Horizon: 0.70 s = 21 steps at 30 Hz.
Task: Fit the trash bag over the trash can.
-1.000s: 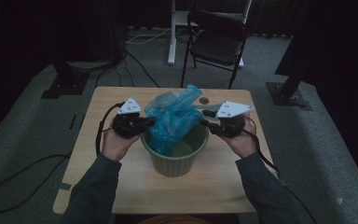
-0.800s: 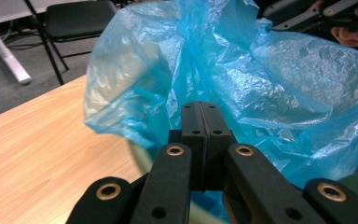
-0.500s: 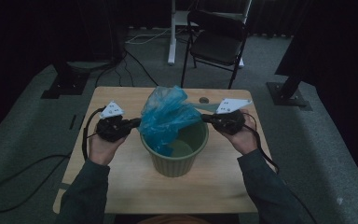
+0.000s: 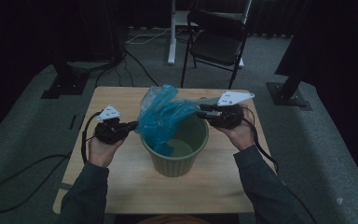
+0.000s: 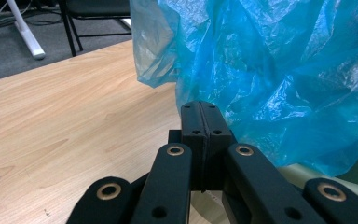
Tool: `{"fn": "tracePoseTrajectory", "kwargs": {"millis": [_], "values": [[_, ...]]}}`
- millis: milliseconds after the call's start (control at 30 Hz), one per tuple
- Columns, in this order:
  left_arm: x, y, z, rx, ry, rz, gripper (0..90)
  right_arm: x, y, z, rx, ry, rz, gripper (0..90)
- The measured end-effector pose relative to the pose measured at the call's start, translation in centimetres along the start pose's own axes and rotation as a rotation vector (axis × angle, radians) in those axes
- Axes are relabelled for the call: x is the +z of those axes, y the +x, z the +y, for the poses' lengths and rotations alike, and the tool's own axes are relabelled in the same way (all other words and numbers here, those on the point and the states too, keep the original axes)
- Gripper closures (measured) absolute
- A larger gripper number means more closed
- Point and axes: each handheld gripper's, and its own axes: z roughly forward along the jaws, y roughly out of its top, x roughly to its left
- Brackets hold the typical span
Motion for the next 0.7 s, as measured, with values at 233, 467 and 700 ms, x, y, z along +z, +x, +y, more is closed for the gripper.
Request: {"fn": "tracePoseTrajectory", "kwargs": {"millis": [233,467,700], "values": [[0.2,-0.1,0.0,0.004,-0.008,-0.004,90.0,0.2,-0.4,1.8,0.016,-0.022,-0.015,64.2],[0.4,-0.3,-0.4,0.003,-0.016,-0.011,90.0,2.9,-1.1,1.8,0.065,0.044,0.033,59.2],[0.5,-0.2,-1.3,-0.012,-0.018,-0.018,90.0,4.7,-1.0,1.1,0.081,0.169,0.076,89.8]]}}
